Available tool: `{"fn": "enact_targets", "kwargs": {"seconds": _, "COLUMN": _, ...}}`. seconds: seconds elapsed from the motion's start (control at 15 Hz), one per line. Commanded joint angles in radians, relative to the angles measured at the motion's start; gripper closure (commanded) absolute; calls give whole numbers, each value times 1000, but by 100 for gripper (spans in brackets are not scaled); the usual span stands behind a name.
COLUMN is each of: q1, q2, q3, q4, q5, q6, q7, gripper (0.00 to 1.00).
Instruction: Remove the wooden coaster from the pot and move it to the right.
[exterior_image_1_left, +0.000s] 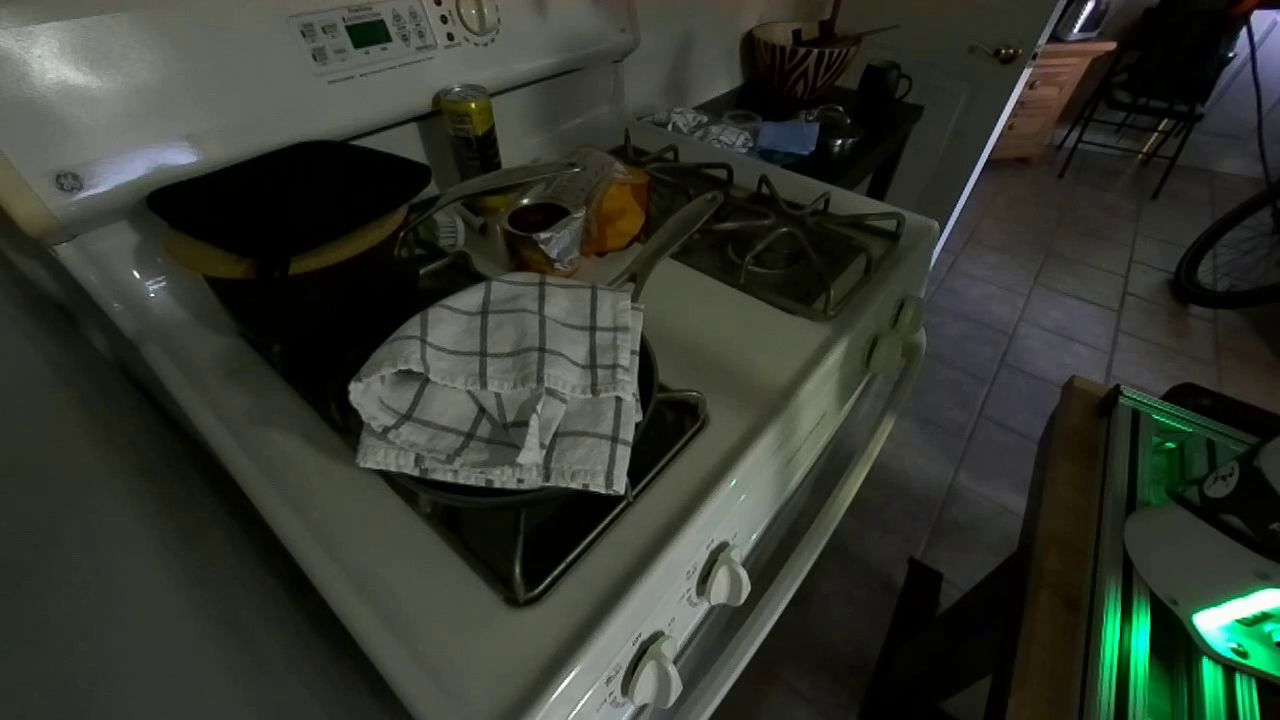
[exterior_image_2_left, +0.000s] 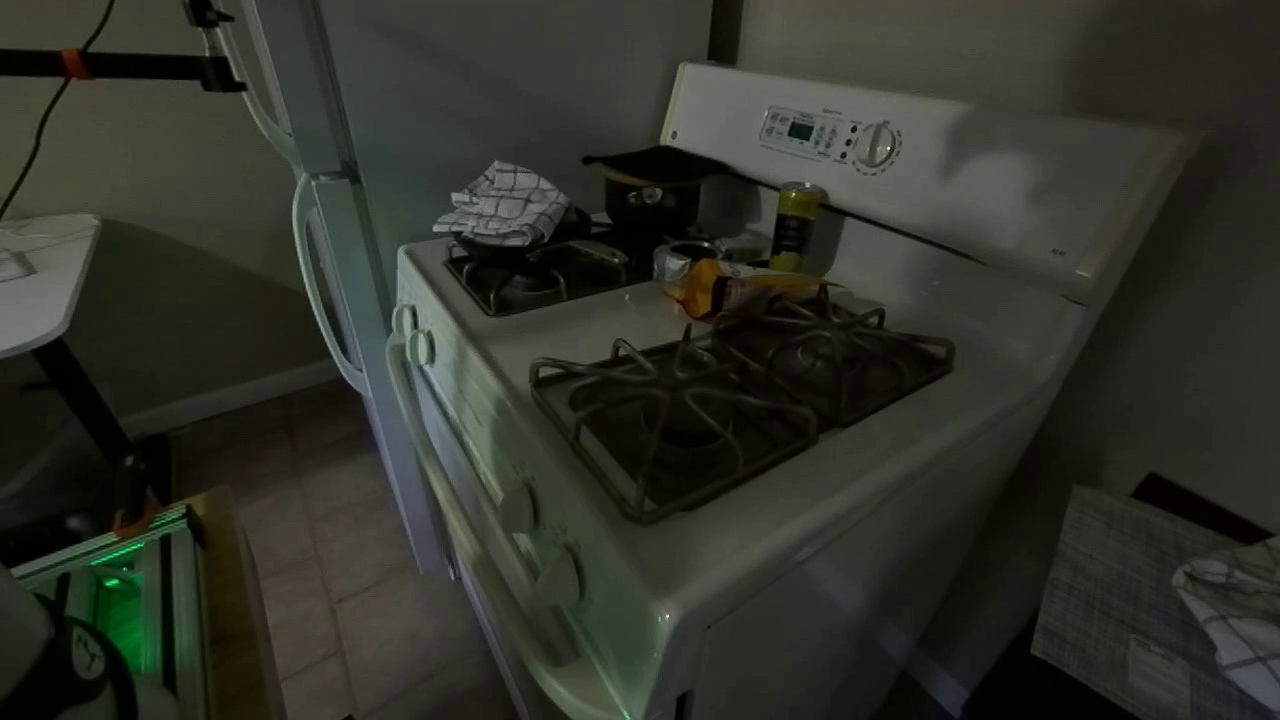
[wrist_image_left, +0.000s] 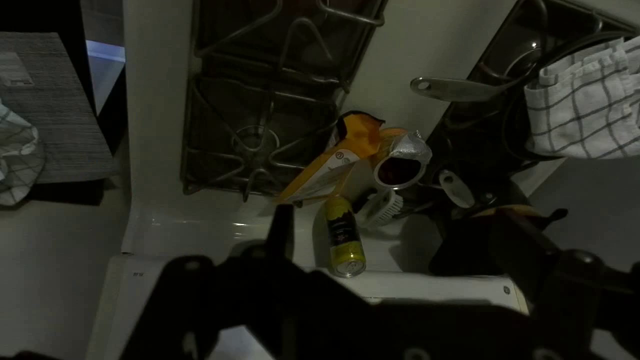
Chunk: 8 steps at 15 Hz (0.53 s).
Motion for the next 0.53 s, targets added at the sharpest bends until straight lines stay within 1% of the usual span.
{"fn": "enact_targets", "kwargs": {"seconds": 0.0, "q1": 51, "q2": 116, "q3": 15, "q4": 44, "q5": 104, "q6": 84, "q7": -1, "gripper": 0}}
{"fn": "enact_targets", "kwargs": {"seconds": 0.13, "q1": 100, "q2": 207, "q3": 22, "q4": 91, "q5": 199, "q6": 120, "q7": -29, "gripper": 0}}
{"fn": "enact_targets", "kwargs": {"seconds": 0.27, "q1": 131, "q2": 315, "q3": 45, "q4": 162, "q5": 285, "q6": 138, "q7": -35, "gripper": 0}}
{"fn": "enact_targets", "kwargs": {"seconds": 0.33, "q1": 137, "q2": 375, "q3": 64, "q4": 207, "q5": 319, "q6": 136, "q7": -26, "gripper": 0}}
{"fn": "enact_targets", "kwargs": {"seconds": 0.47, "q1": 124, "q2": 499, "q3": 117, "q4": 296, "q5": 320, "q6": 141, "q7": 11, "gripper": 0}}
